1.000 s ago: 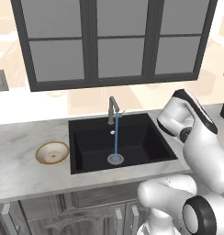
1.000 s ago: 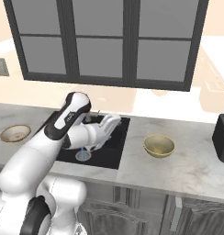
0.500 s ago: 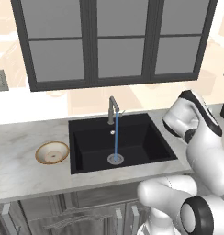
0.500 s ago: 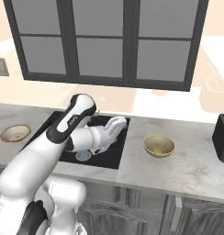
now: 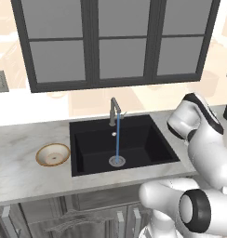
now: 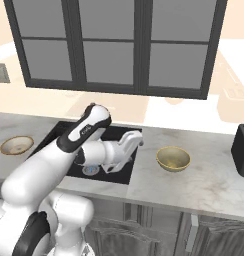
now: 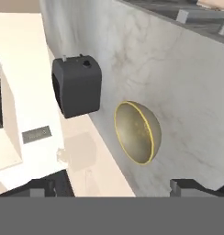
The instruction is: Rinse each bowl for a few seconds and place them down in the sink or on the counter.
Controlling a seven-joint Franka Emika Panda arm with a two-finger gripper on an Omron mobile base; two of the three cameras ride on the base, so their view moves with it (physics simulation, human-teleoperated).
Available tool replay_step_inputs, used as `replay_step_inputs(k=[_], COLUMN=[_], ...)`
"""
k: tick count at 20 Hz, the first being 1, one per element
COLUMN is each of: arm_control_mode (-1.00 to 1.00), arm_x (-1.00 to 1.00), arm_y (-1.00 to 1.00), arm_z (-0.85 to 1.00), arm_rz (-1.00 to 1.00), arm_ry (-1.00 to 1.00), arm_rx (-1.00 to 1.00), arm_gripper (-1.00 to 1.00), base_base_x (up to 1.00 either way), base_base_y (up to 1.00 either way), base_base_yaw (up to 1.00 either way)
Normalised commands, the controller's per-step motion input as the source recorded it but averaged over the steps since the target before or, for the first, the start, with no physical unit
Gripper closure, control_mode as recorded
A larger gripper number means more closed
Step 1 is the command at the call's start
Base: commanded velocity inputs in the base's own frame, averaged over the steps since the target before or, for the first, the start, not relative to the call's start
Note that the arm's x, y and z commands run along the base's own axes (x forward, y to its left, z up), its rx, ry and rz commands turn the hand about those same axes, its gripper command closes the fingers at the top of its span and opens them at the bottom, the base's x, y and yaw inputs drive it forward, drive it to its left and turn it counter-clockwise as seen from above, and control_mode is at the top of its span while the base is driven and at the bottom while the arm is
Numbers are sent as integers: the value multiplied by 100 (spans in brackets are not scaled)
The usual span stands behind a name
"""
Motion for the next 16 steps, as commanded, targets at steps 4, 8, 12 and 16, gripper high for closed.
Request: replay_step_inputs(k=[4,8,12,16], arm_control_mode=[-100,-100,-100,-100], arm_x=[3,8,5,1], arm_y=[-11,-8,-3,-6], arm_z=[35,43,36,23], arm_rz=[-6,-4,-3,-3], arm_ry=[34,28,14,3], arm_rx=[7,5,1,0], arm_gripper=[-100,-100,-100,-100], base_base_x=[0,0,0,0], base_base_y=[0,0,0,0], base_base_yaw=[0,0,0,0])
